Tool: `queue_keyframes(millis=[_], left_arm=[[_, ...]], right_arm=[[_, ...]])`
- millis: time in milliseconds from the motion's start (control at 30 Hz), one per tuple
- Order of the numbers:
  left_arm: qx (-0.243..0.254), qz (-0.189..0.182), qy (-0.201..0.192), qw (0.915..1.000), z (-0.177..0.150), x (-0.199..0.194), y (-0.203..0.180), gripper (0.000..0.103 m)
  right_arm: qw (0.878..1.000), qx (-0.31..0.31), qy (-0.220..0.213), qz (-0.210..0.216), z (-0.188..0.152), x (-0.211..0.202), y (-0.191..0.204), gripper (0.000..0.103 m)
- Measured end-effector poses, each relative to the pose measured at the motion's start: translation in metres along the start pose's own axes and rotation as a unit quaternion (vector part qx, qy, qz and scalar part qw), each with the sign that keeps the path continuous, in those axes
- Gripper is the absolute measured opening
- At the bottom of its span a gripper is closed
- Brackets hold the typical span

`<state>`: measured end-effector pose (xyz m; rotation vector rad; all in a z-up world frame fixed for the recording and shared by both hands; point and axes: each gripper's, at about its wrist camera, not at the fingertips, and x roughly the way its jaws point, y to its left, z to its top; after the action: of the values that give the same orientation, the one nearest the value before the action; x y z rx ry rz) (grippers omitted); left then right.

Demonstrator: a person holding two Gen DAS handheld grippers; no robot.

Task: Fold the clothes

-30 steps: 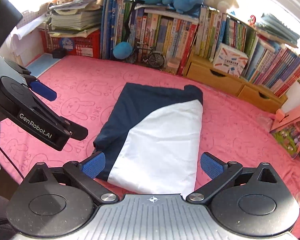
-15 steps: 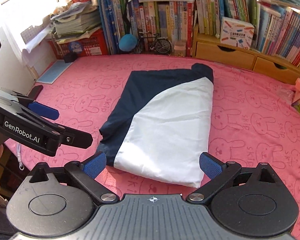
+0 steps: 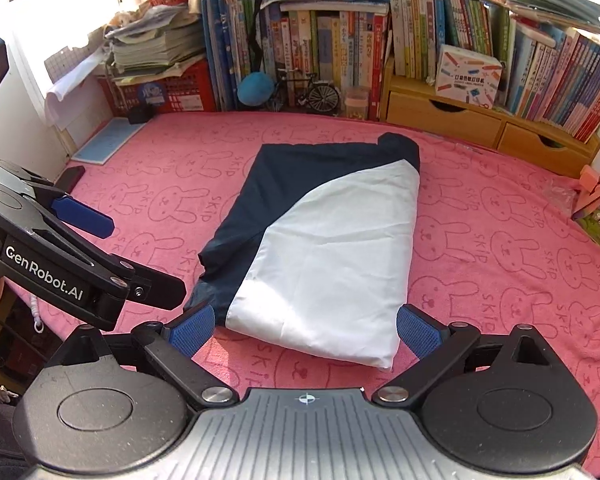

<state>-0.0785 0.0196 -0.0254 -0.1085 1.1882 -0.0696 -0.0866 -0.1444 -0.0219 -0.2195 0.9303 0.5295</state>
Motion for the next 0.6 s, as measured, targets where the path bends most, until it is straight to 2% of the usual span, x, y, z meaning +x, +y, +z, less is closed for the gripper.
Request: queue_keyframes(millis=[100, 267, 600], left_arm=[[0.001, 0.016, 0.011, 0.9998, -0.0008, 0.0037, -0.0008, 0.103], [-0.007, 0.015, 0.019, 0.9997, -0.0037, 0.0044, 0.0019, 0.103], [-0.003, 0.034, 0.022, 0.9992, -0.0027, 0.0062, 0.0006, 0.103]], right_arm=[[1.0, 0.012, 0.013, -0.005, -0.0011, 0.0046, 0.0004, 0.099], [1.0, 0.024, 0.019, -0.004, -0.0033, 0.0044, -0.0002, 0.099], [1.0, 0.014, 0.022, -0.01, -0.0007, 0.007, 0.0033, 0.099]])
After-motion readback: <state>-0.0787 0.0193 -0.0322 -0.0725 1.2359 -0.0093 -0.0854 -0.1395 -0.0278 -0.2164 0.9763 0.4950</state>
